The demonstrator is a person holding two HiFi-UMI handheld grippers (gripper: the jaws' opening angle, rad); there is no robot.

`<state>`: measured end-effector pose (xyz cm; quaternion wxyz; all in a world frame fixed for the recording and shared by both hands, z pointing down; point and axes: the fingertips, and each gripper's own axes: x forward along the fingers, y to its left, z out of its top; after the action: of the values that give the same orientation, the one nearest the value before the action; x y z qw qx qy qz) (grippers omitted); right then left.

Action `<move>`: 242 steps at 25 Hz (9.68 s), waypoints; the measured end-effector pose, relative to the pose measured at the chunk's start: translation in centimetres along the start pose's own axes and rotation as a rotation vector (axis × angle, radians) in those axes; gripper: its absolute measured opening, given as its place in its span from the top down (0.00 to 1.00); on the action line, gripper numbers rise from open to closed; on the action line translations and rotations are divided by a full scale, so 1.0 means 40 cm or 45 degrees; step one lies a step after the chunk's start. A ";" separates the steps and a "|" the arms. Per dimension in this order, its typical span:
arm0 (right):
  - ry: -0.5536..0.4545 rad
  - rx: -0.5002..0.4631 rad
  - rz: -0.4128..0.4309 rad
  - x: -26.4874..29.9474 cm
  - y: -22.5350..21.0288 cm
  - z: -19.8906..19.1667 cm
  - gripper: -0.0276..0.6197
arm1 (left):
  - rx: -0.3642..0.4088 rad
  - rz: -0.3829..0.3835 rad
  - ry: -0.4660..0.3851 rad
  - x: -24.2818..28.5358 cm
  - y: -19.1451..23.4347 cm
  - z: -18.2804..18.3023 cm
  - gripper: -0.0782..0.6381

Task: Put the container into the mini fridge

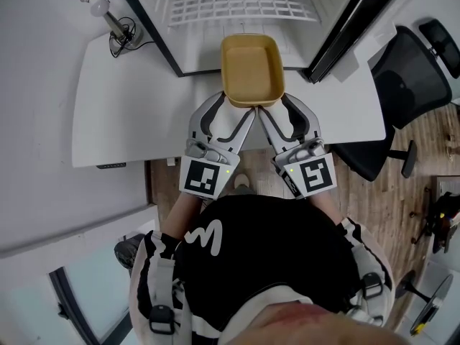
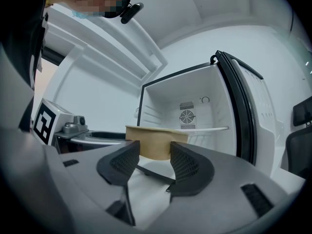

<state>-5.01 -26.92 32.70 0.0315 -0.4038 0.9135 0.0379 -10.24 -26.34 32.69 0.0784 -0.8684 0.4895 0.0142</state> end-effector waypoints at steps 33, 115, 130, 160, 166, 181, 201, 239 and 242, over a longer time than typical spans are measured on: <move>0.005 0.026 0.009 0.053 -0.081 -0.019 0.64 | 0.007 0.000 0.006 0.088 0.033 -0.010 0.55; -0.144 0.013 0.085 0.188 -0.201 0.139 0.65 | -0.023 0.050 -0.080 0.237 0.146 0.127 0.56; -0.122 0.023 0.073 0.235 -0.234 0.127 0.65 | -0.049 0.047 -0.072 0.281 0.182 0.110 0.56; -0.052 0.057 0.027 0.328 -0.276 0.094 0.65 | -0.108 0.037 -0.023 0.351 0.260 0.070 0.56; -0.041 0.064 0.018 0.342 -0.286 0.091 0.65 | -0.119 0.036 -0.004 0.366 0.271 0.065 0.56; -0.018 0.099 -0.001 0.372 -0.303 0.082 0.65 | -0.128 0.042 0.033 0.390 0.295 0.056 0.57; 0.001 0.152 -0.020 0.393 -0.315 0.077 0.65 | -0.105 0.049 0.055 0.412 0.306 0.054 0.57; -0.035 0.152 0.019 0.312 -0.271 0.086 0.64 | 0.005 0.126 0.031 0.330 0.253 0.061 0.57; -0.035 0.152 0.030 0.298 -0.262 0.084 0.64 | 0.001 0.134 0.031 0.314 0.243 0.059 0.57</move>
<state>-5.19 -42.40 27.86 0.0676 -0.3899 0.9183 -0.0110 -11.87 -41.57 27.92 0.0718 -0.8415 0.5354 0.0075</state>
